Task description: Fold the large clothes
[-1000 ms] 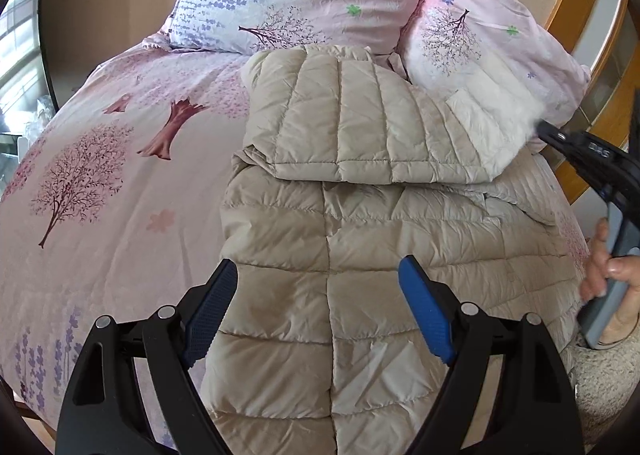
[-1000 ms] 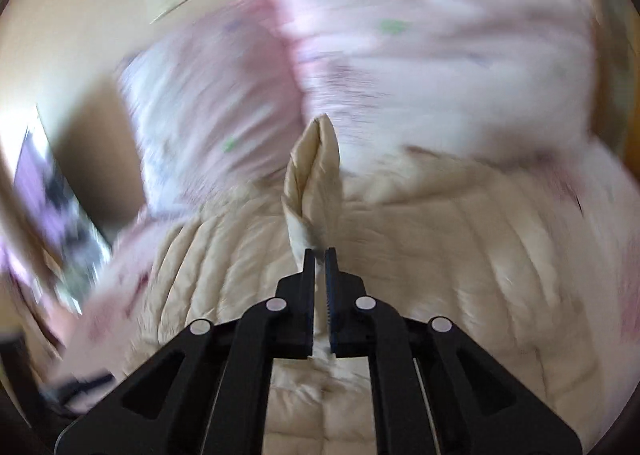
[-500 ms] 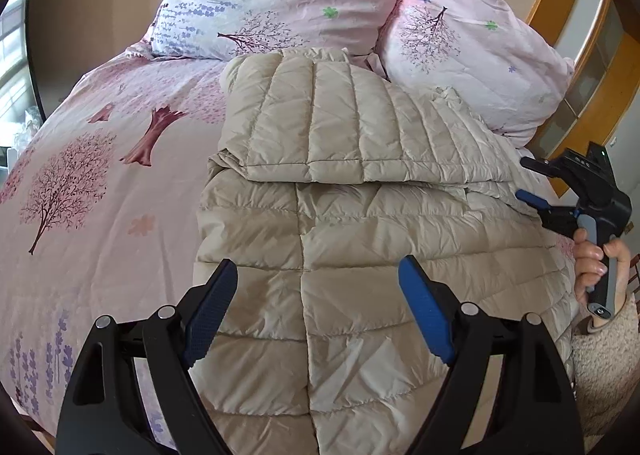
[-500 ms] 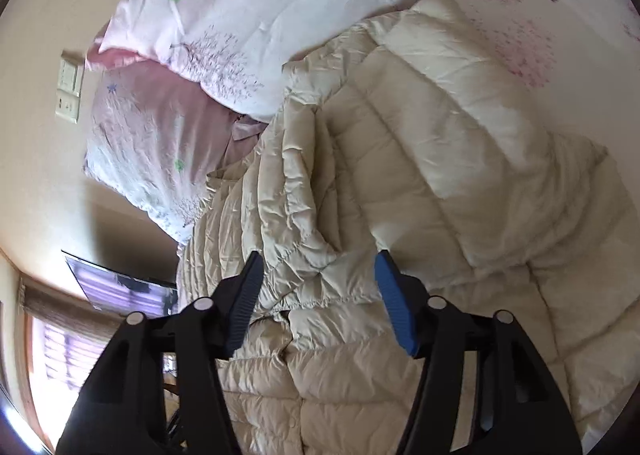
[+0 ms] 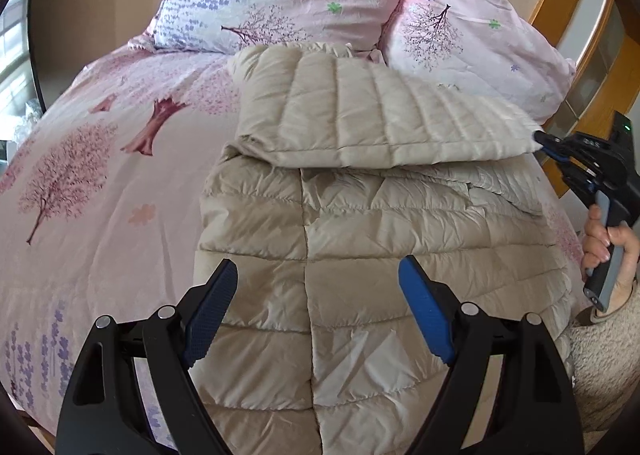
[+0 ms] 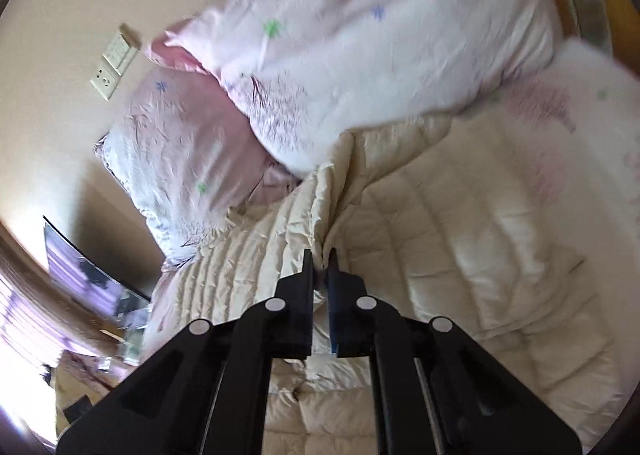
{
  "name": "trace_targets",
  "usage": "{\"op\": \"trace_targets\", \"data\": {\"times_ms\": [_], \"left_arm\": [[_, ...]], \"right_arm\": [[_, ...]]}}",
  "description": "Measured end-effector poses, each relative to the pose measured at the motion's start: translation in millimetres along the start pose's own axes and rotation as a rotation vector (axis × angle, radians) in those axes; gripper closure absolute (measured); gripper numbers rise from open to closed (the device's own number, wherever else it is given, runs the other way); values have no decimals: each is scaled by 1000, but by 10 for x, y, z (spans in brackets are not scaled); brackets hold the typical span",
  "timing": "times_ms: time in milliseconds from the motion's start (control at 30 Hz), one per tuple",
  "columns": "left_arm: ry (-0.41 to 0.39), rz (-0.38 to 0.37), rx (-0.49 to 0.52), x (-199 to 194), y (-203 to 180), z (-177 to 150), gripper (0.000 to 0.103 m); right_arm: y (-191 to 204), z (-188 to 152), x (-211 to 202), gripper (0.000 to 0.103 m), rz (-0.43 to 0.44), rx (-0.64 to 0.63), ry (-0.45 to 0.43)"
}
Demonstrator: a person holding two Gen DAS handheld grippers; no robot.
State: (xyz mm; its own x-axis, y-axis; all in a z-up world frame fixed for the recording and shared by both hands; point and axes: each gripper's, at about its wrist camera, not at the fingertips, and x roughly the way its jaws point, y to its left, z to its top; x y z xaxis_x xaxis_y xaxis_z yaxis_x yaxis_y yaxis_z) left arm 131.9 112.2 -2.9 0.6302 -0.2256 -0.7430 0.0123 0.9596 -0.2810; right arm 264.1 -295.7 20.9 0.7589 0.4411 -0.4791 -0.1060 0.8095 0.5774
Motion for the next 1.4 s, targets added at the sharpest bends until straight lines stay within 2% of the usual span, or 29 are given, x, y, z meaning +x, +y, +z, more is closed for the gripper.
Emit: {"op": "trace_targets", "data": {"times_ms": [100, 333, 533, 600, 733, 800, 833, 933, 1067, 1167, 1267, 1400], "left_arm": [[14, 1, -7, 38, 13, -7, 19], [-16, 54, 28, 11, -27, -34, 19], [-47, 49, 55, -50, -60, -72, 19], [-36, 57, 65, -52, -77, -86, 19], [-18, 63, 67, -72, -50, -126, 19], [-11, 63, 61, -110, -16, -161, 18], [-12, 62, 55, -135, 4, -178, 13], [-36, 69, 29, -248, 89, -234, 12], [-113, 131, 31, -461, 179, -359, 11], [-82, 146, 37, -519, 280, -433, 11], [-38, 95, -18, -563, 468, -540, 11], [-3, -37, -96, -638, 666, -711, 17]], "right_arm": [[-55, -57, -54, 96, -45, -16, -5], [-324, -197, 174, 96, -118, 46, 93], [-455, -374, 390, 96, -193, 57, 178], [-485, -401, 465, 96, -208, 62, 200], [-477, -397, 463, 89, -196, 55, 212], [-477, -389, 370, 81, -181, 59, 201], [-477, -378, 300, 76, -170, 54, 191], [-498, -350, 63, 59, -147, 45, 162], [-646, -333, -288, 50, -99, 39, 159], [-823, -376, -590, 41, -80, 24, 176], [-1072, -479, -885, 40, -91, 16, 221], [-1433, -667, -1257, 40, -114, 42, 256]]}}
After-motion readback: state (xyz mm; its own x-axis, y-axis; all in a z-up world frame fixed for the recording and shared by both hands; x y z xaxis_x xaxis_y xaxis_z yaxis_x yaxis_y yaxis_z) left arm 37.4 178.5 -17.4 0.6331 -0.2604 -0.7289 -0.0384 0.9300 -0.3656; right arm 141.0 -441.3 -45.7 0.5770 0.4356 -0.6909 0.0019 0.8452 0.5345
